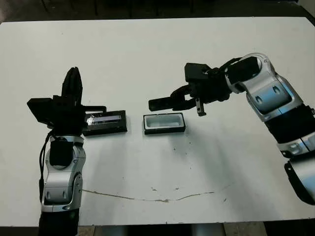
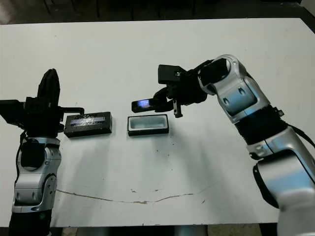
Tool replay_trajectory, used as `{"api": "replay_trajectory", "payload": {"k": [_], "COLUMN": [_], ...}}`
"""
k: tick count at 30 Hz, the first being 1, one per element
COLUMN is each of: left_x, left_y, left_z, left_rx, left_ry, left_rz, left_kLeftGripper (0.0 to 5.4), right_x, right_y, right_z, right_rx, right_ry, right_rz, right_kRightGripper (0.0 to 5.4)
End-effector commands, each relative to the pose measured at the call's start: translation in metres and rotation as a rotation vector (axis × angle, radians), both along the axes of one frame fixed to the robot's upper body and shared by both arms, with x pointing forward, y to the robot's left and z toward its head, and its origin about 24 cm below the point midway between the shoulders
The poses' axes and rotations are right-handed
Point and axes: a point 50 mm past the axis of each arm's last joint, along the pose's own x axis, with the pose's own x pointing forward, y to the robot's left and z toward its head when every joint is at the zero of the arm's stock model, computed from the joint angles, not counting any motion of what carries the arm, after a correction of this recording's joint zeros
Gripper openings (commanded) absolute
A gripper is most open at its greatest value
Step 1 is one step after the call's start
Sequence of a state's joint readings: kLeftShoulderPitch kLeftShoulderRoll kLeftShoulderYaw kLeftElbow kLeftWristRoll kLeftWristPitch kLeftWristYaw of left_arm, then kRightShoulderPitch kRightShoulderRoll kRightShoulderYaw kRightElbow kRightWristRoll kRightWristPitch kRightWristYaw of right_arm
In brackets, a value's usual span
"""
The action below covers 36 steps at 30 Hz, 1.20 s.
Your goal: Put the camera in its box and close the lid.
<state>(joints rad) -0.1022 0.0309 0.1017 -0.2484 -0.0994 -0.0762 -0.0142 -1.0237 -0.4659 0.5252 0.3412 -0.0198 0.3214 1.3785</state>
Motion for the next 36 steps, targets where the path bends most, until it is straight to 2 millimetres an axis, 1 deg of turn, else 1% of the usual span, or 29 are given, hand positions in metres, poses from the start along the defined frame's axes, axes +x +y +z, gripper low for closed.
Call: {"api": "replay_trajectory", "payload": {"k": [1, 7, 10, 21, 27, 32, 36], "left_x": [-0.001, -0.002, -0.002, -0.002, -0.002, -0.002, -0.002], "left_y": [0.002, 0.001, 0.001, 0.002, 0.002, 0.002, 0.002], "left_z": [-0.008, -0.008, -0.007, -0.006, -0.006, -0.006, -0.006], "left_rx": [-0.005, -0.008, -0.006, -0.011, 0.002, 0.001, 0.006], "left_ry": [0.038, 0.038, 0.038, 0.035, 0.037, 0.036, 0.034], "left_rz": [0.011, 0.010, 0.008, 0.005, 0.009, 0.011, 0.017], "left_kLeftGripper": [0.00, 0.00, 0.00, 0.00, 0.00, 0.00, 0.00], "right_x": [0.001, 0.001, 0.001, -0.001, 0.000, -0.002, -0.003], "right_y": [0.005, 0.008, 0.007, 0.004, 0.002, 0.005, 0.007], "right_z": [0.002, 0.000, -0.007, -0.024, -0.027, -0.029, -0.034], "right_rx": [-0.027, -0.098, -0.130, -0.174, -0.190, -0.208, -0.224], "right_ry": [0.022, 0.031, 0.076, 0.089, 0.099, 0.093, 0.091], "right_rz": [0.050, 0.083, 0.078, 0.092, 0.087, 0.101, 0.106], "right_kRightGripper": [0.64, 0.64, 0.64, 0.64, 0.64, 0.64, 0.64]}}
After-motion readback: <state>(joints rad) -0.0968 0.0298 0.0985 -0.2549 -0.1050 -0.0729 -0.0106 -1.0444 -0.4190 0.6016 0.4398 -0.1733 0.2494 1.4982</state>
